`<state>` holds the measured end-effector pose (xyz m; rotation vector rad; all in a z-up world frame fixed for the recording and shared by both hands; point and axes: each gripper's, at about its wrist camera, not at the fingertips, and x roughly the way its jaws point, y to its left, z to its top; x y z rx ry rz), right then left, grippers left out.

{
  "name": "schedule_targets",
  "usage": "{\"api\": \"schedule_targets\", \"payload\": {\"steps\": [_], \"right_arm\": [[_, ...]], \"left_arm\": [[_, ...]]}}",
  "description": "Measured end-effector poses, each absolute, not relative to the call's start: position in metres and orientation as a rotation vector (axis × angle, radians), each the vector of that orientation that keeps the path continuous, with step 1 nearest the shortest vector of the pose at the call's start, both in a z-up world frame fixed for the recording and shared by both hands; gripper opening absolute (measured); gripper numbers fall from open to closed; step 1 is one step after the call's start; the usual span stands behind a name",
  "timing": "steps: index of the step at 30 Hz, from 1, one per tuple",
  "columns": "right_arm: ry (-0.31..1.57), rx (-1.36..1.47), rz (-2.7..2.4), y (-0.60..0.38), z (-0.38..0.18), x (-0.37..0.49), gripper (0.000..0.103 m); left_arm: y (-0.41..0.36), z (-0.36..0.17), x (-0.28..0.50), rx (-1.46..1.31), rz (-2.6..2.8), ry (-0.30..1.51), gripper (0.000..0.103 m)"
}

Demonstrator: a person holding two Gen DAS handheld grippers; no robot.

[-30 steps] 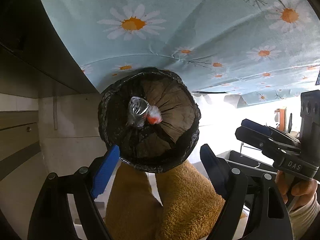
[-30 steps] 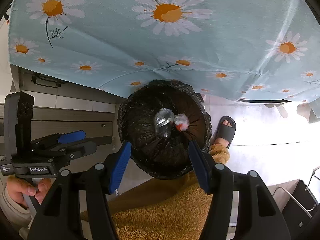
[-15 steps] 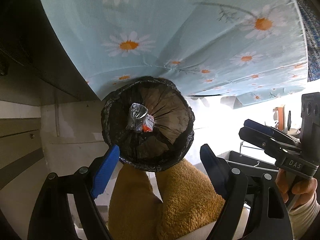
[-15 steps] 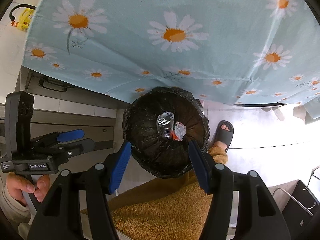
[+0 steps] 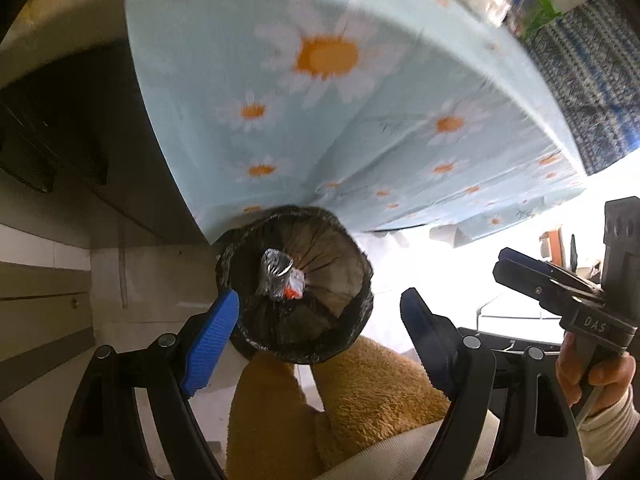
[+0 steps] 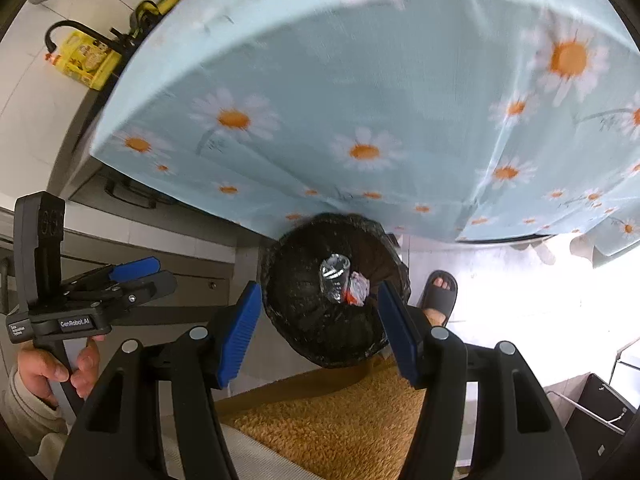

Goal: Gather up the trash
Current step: 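Raise both tools back up to the table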

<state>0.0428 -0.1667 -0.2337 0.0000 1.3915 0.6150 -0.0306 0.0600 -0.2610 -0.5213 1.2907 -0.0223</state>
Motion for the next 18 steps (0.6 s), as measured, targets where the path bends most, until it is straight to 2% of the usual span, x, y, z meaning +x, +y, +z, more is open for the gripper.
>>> {"api": "schedule_targets", "payload": {"steps": [7,10,18], "right_arm": [[1.292,0.000,0.627,-0.167,-0.191,0.043,0.061],[1.243,-0.004,0.629,-0.166,-0.172,0.045,0.067],[1.129,-0.022,0.641,-0.161,-0.132,0.062,0.067]], "left_arm": [[0.070,-0.222,-0.029,-0.524,-0.041,1.232,0.081],[0.075,-0.199,-0.026,-0.508,-0.060,1.185,0.081],[0.081,-0.135,-0.004,-0.429,-0.084,1.050,0.081]]}}
